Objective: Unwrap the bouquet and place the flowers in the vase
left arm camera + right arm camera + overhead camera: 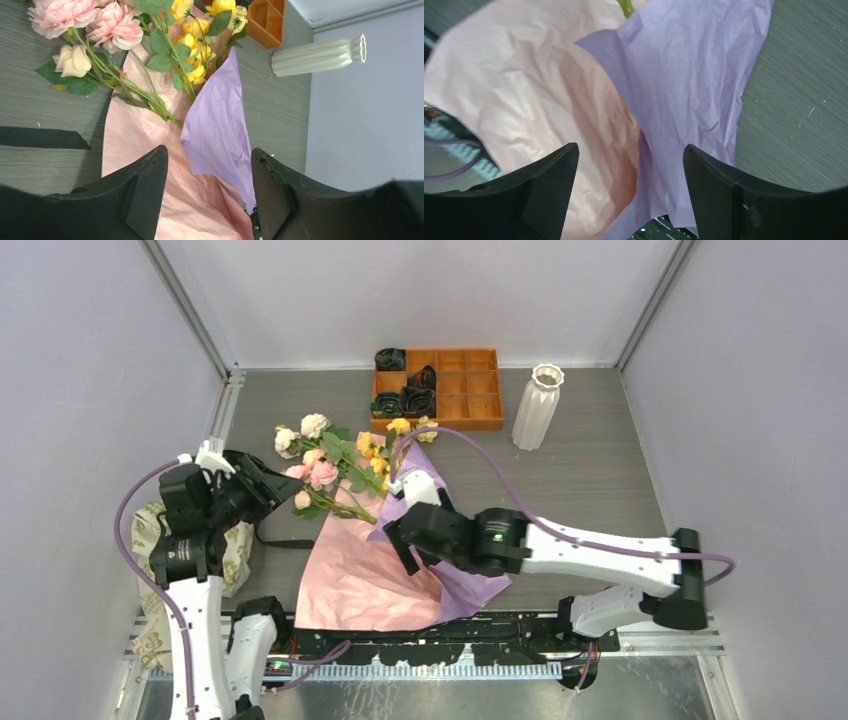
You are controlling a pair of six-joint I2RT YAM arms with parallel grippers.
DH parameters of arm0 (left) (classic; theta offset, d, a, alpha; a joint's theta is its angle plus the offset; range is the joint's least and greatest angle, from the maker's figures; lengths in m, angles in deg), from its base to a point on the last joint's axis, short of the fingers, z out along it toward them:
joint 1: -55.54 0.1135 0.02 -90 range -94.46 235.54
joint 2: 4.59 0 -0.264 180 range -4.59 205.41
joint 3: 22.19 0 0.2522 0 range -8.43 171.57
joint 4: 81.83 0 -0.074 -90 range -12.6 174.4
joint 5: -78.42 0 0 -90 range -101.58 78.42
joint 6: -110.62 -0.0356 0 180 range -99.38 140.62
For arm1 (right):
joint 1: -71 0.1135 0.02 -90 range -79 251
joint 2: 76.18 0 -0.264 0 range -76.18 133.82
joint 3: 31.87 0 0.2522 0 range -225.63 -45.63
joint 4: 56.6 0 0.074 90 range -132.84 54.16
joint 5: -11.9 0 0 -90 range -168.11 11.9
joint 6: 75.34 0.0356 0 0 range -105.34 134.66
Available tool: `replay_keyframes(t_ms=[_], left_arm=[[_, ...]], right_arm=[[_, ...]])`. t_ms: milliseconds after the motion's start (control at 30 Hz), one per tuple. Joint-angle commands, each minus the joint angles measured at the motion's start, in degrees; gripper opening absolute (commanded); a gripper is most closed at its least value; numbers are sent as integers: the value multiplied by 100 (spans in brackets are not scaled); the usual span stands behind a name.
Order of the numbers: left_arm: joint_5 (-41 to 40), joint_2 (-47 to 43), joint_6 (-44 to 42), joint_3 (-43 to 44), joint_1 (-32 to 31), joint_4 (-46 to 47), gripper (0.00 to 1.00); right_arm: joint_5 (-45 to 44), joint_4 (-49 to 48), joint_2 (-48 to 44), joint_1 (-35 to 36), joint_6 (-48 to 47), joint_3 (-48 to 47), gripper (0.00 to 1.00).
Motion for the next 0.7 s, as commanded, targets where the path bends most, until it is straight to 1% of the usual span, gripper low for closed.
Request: replay_keyframes(t_ms=[0, 67, 133, 233, 333, 433, 467, 500, 533, 633, 667], left_arm=[[-151, -171, -120, 81, -290, -79, 61], [-375, -145, -191, 105, -545, -303, 59], [-779, -119, -233, 155, -878, -544, 59], [-1155, 22, -217, 191, -1516, -570, 59], [-1484, 335, -137, 198, -2106, -361, 56], [-1906, 615, 82, 154, -2867, 29, 54], [-2053, 696, 179, 111, -3120, 180, 54], [-2206, 785, 254, 58, -3358, 322, 54], [-2363, 869, 328, -20, -3596, 451, 53], [-2749, 1162, 538, -333, -4183, 855, 50], [-2853, 1241, 625, -449, -4355, 1013, 49]], right_arm=[[-587, 72, 913, 26, 26, 53, 81], [-470, -37, 1224, 28, -19, 34, 81], [-367, -83, 1503, 28, -49, -18, 80], [-288, -216, 1787, 27, -76, -39, 80], [-326, -289, 2075, -9, -97, -91, 78], [-553, -286, 2323, -135, -106, -176, 72], [-568, -305, 2387, -216, -127, -169, 69], [-541, -341, 2441, -311, -128, -128, 63], [-462, -405, 2483, -430, -133, -73, 56], [-230, -633, 2494, -734, -131, 161, 30], [-229, -671, 2467, -801, -135, 227, 23]])
